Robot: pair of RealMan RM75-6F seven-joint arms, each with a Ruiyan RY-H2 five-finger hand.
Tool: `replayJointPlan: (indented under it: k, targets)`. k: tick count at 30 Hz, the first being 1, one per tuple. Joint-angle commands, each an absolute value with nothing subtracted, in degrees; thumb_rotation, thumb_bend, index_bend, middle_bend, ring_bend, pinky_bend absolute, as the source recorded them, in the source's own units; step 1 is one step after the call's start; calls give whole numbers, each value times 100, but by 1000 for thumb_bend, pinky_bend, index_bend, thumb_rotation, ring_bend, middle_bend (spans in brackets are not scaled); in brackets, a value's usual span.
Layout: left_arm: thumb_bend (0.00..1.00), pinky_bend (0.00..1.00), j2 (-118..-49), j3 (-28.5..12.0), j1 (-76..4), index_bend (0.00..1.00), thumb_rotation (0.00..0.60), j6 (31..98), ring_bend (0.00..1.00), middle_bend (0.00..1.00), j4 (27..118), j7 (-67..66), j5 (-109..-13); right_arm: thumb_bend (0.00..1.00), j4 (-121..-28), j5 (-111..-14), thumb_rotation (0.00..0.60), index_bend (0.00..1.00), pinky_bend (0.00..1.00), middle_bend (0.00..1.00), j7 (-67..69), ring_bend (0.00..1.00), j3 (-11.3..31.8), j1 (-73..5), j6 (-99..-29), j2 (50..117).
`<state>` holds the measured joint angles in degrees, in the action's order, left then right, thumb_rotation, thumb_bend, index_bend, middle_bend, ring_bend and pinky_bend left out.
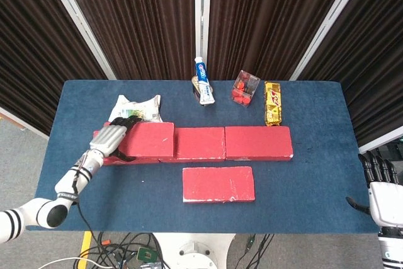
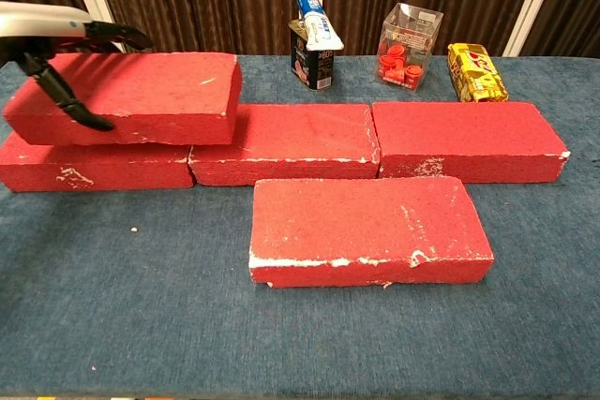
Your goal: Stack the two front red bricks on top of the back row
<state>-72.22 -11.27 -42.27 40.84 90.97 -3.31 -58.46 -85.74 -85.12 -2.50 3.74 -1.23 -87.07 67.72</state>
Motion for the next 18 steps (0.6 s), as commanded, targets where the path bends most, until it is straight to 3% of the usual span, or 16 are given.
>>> replayJointPlan:
  k: [1, 7, 18]
  targets:
    - [243, 0, -7338, -1185, -4351, 0, 600, 3917, 163, 10, 8935, -137, -5859, 0, -8580, -8499, 600, 0, 0, 0, -255, 0, 377, -126, -8696, 6772]
    - [242, 0, -7545, -1174, -4492, 0, 600, 3723, 163, 10, 8644, 55, -5774, 0, -8586, -8478, 600, 0, 0, 0, -278, 0, 373, -121, -8682, 6773]
    - [242, 0, -7794, -1027, -4596, 0, 600, 3941, 163, 12, 8450, -269, -5497, 0, -8530, -8434, 600, 0, 0, 0, -236, 0, 375, -107, -8663, 6784]
